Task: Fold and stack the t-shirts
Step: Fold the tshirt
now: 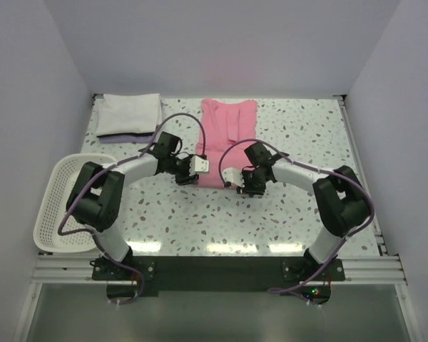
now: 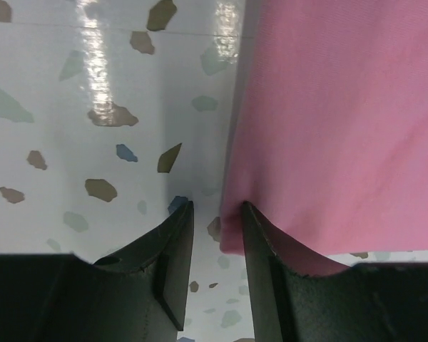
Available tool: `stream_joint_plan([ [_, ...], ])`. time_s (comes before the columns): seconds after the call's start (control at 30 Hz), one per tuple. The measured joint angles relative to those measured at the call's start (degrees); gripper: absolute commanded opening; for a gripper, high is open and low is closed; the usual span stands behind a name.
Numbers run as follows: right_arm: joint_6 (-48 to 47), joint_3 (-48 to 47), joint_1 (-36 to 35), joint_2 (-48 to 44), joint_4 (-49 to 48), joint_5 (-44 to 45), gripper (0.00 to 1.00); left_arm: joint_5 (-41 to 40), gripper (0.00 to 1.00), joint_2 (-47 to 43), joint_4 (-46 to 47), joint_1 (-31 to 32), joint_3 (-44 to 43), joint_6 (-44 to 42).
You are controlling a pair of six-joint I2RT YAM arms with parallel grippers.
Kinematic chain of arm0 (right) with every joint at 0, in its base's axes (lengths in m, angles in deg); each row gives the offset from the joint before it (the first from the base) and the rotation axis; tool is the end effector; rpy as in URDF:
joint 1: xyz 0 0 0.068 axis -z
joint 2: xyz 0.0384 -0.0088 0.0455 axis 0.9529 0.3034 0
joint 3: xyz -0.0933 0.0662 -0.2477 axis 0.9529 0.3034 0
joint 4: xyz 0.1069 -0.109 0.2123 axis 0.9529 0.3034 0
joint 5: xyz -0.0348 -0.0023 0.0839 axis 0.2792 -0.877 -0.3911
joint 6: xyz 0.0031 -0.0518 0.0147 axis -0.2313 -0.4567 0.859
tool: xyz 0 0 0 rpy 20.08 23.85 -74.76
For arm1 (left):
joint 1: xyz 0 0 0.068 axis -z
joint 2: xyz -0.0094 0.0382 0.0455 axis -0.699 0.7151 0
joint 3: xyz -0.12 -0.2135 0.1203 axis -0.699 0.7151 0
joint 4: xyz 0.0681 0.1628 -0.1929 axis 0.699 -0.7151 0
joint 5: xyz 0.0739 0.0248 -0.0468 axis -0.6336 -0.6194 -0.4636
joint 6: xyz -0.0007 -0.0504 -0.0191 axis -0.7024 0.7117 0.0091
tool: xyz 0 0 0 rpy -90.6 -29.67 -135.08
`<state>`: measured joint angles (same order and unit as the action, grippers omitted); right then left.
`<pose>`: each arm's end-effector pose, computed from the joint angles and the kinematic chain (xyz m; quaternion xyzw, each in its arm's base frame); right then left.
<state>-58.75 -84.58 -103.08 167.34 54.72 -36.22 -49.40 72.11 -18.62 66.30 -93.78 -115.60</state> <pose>0.2692 0.1710 0.1647 -0.7175 0.6634 0.0817 0.1962 0.3032 -0.1469 0.1678 0.6532 0.6346 -0.2359 0.3390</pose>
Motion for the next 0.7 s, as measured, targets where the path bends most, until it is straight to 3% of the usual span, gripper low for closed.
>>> stream_joint_plan([
  [0.3, 0.26, 0.66, 0.31, 0.98, -5.20, 2.40, 0.29, -0.85, 0.46, 1.95, -0.07, 1.40, -0.15, 0.02],
  [0.4, 0.24, 0.76, 0.31, 1.05, -5.81, 2.67, 0.21, -1.53, 0.47, 2.91, -0.94, 1.51, -0.39, -0.74],
  [0.53, 0.13, 1.25, 0.33, 1.05, -6.91, 2.89, 0.00, -2.64, 0.47, 3.08, -1.73, 1.70, -0.07, -2.36],
  [0.57, 0.11, 1.29, 0.31, 1.05, -7.17, 3.02, 0.00, -2.99, 0.47, 3.08, -1.84, 1.77, -0.04, -2.51],
  [0.7, 0.48, 1.36, 0.31, 1.05, -7.63, 3.30, 0.00, -4.00, 0.33, 3.41, -2.21, 1.86, -0.17, -2.82],
])
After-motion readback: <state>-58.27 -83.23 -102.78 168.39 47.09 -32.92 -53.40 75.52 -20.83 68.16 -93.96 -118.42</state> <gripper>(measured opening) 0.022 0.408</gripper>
